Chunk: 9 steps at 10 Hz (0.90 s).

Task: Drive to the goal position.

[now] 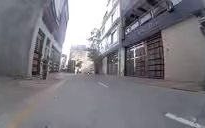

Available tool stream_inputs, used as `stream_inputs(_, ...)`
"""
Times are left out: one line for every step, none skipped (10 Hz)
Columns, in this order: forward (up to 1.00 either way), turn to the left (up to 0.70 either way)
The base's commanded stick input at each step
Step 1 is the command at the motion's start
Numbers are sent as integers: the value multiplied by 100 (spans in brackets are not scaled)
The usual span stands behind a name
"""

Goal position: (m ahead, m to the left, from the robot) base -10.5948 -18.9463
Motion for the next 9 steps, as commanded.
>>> stream_inputs(100,0)
stream_inputs(100,0)
stream_inputs(100,0)
stream_inputs(100,0)
stream_inputs(100,0)
stream_inputs(100,0)
stream_inputs(100,0)
stream_inputs(100,0)
stream_inputs(100,0)
